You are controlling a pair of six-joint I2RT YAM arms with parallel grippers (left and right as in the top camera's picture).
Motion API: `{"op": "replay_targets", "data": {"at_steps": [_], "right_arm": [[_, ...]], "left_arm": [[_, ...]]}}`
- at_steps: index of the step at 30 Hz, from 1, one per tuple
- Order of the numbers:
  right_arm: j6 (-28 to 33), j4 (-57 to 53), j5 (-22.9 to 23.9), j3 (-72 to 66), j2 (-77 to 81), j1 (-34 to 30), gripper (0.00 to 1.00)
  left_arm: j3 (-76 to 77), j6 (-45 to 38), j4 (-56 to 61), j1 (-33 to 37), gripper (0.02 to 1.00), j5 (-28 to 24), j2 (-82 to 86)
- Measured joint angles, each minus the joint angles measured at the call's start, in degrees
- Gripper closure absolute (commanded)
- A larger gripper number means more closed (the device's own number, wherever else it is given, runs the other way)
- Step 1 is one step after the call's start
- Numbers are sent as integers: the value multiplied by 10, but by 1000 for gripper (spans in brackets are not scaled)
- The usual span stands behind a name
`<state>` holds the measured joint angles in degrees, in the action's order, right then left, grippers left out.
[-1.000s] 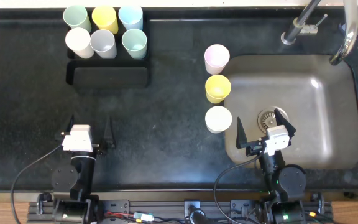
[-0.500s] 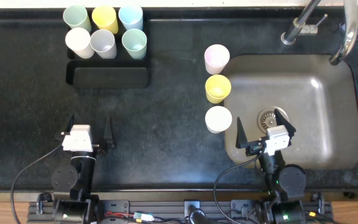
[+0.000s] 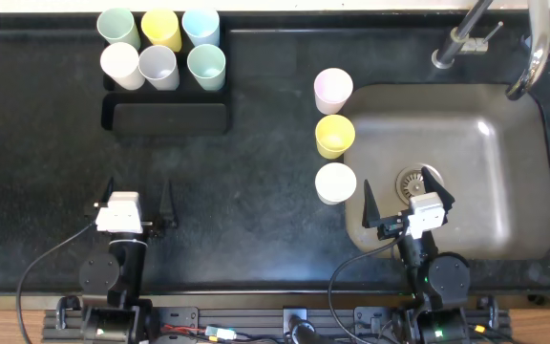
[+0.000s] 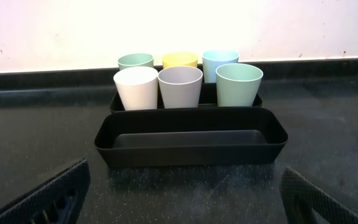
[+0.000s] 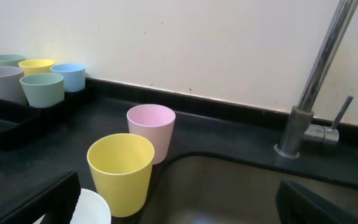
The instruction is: Store Cups
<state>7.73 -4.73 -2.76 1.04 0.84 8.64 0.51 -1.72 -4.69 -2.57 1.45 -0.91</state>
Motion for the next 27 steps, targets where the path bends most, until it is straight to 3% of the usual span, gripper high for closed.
{"op": "replay_targets", "data": {"at_steps": [12, 18, 23, 27], "right_arm": [[0, 0, 0, 0, 0, 0, 3], [0, 0, 0, 0, 0, 0, 3], [0, 0, 0, 0, 0, 0, 5], [0, 0, 0, 0, 0, 0, 5]], "left_arm": [[0, 5, 7, 0, 18, 0, 0], [21, 22, 88, 0, 18, -10, -92], [155, 41, 76, 0, 18, -28, -278], [356, 75, 2, -13, 18, -32, -444]]}}
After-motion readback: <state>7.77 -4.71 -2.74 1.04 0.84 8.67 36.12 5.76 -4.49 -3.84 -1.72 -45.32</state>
